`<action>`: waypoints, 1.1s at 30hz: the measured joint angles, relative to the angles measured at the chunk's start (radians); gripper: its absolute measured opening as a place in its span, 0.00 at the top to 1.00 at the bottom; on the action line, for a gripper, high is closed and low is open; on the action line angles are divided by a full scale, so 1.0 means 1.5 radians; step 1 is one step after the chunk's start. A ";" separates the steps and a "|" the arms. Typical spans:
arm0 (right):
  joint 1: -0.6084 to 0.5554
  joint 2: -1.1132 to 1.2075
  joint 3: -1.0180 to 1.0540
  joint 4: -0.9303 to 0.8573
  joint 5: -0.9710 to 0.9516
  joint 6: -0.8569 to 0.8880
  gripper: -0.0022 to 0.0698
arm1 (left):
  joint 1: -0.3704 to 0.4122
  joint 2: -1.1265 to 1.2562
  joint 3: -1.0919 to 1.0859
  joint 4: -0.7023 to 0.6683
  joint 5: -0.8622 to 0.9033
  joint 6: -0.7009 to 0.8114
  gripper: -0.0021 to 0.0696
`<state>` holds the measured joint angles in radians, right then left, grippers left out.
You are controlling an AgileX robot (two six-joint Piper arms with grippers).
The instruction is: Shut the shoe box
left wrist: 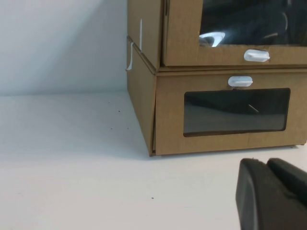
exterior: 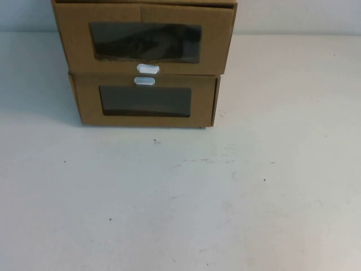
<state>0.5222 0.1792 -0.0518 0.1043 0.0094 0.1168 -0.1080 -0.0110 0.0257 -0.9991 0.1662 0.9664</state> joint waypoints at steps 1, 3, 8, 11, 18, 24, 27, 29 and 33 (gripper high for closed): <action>-0.025 -0.010 0.000 -0.001 0.003 -0.007 0.99 | 0.000 0.000 0.000 0.000 0.000 0.000 0.98; -0.100 -0.035 0.000 -0.001 0.024 -0.013 0.99 | 0.000 0.000 0.000 0.000 0.000 0.000 0.98; -0.255 -0.102 0.008 -0.013 0.110 -0.029 0.99 | 0.000 0.000 0.000 0.000 0.000 0.000 0.98; -0.294 -0.123 0.038 -0.030 0.114 -0.035 0.99 | 0.000 0.000 0.000 0.000 0.000 0.000 0.98; -0.306 -0.124 0.052 -0.078 0.191 -0.040 0.99 | 0.000 0.000 0.000 0.000 0.000 0.000 0.98; -0.306 -0.124 0.051 -0.086 0.240 -0.043 0.99 | 0.000 0.000 0.000 0.000 0.000 0.000 0.98; -0.306 -0.124 0.050 -0.086 0.241 -0.043 0.99 | 0.000 0.000 0.000 0.000 0.000 0.000 0.98; -0.306 -0.124 0.050 -0.086 0.242 -0.043 0.99 | 0.000 0.000 0.000 0.000 0.000 0.000 0.98; -0.306 -0.124 0.050 -0.086 0.242 -0.043 0.99 | 0.000 0.000 0.001 0.000 0.000 0.000 0.98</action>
<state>0.0629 -0.0072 0.0235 -0.0254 0.3728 0.0523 -0.1080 -0.0110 0.0274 -0.9991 0.1662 0.9664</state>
